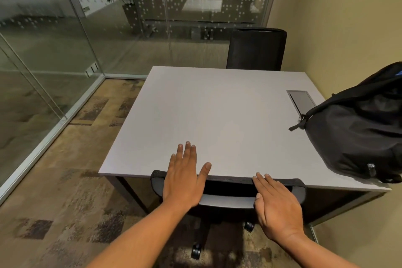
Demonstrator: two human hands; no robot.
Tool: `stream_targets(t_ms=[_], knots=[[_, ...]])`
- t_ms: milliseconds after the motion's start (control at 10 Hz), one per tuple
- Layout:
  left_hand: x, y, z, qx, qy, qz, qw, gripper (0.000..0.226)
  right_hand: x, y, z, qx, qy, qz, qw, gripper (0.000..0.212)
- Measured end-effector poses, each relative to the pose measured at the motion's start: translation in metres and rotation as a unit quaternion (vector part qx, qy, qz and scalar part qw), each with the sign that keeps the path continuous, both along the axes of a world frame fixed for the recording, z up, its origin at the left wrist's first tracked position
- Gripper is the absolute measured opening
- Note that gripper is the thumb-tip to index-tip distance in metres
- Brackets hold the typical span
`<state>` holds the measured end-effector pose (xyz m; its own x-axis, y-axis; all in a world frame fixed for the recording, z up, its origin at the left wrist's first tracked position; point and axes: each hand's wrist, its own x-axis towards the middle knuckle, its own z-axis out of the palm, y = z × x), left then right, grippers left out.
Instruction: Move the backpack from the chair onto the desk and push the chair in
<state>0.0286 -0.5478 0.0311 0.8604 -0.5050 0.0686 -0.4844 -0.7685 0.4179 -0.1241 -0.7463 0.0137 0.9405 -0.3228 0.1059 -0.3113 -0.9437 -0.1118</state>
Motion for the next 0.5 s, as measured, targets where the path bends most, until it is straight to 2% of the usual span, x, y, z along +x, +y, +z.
stream_targets(t_ms=[100,300,500], knots=[[-0.003,0.0,0.001,-0.002,-0.023,-0.032,0.999,0.086,-0.003,0.001,0.002,-0.001,0.001,0.01,1.0,0.054],[-0.001,-0.006,0.015,0.047,-0.078,-0.062,0.994,0.075,0.009,-0.008,0.016,0.056,-0.013,0.04,0.998,0.067],[0.017,-0.015,0.026,0.05,-0.151,-0.058,0.986,0.076,0.042,-0.018,0.039,0.007,-0.07,0.025,0.997,0.057]])
